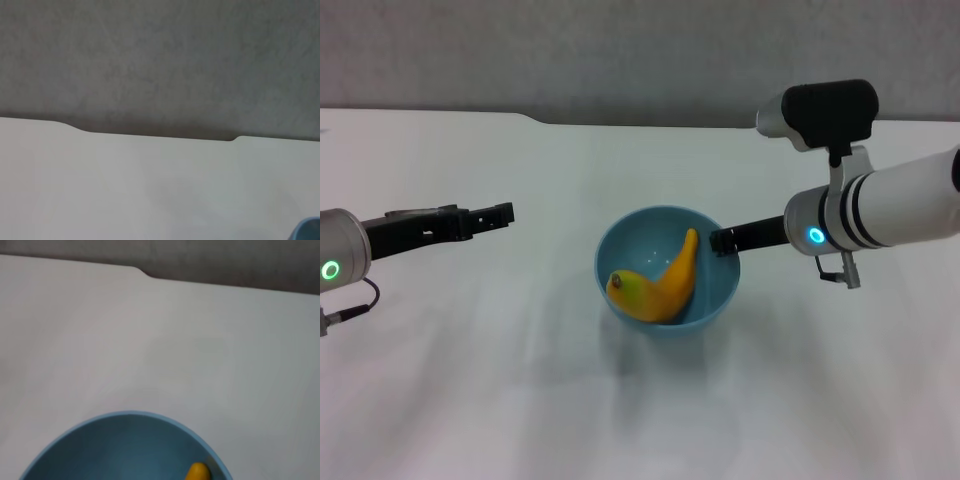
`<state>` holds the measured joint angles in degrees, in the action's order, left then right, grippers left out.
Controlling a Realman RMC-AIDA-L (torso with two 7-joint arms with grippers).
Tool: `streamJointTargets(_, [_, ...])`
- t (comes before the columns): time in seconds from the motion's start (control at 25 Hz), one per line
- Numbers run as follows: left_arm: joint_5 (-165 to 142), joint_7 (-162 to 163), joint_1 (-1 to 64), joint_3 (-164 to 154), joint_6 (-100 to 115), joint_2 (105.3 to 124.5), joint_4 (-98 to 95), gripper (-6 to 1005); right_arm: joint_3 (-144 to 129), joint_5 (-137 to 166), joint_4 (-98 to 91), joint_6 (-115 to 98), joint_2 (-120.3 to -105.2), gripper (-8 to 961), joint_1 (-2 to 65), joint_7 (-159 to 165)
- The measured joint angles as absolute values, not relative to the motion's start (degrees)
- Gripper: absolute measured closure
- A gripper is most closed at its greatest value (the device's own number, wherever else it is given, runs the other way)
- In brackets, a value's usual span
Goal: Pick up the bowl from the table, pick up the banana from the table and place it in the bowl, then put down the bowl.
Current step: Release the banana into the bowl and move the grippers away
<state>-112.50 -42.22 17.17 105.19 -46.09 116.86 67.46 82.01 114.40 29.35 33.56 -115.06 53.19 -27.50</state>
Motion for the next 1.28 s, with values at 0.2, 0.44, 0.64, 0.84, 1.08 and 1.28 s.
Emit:
streamJointTargets(0.2, [-112.35,-42.37,16.13,104.98,-45.15,116.94,67.18,103,81.77,112.94,28.99,33.48,-115.2,912,52.5,-28.21])
streamJointTargets(0.44, [-112.02,-42.38,15.82,104.92,-44.48,116.99,65.9,104,81.29,110.2,28.91,33.42,-115.26,893,50.19,-31.24])
streamJointTargets(0.64, [-111.9,-42.42,15.91,104.73,-44.12,117.05,64.8,104,80.96,109.29,28.89,32.76,-115.24,878,48.86,-32.1])
streamJointTargets(0.84, [-111.74,-42.44,16.07,104.74,-44.11,117.03,64.2,104,80.93,109.25,28.9,32.67,-115.22,862,48.05,-32.53])
streamJointTargets(1.08, [-111.74,-42.45,15.94,104.77,-44.12,116.99,64.16,104,81.12,109.24,28.94,32.6,-115.22,844,47.82,-32.54])
streamJointTargets(1.28, [-111.74,-42.47,15.82,104.8,-44.12,116.98,64.16,105,81.21,109.24,29.45,31.99,-115.22,828,47.14,-32.55])
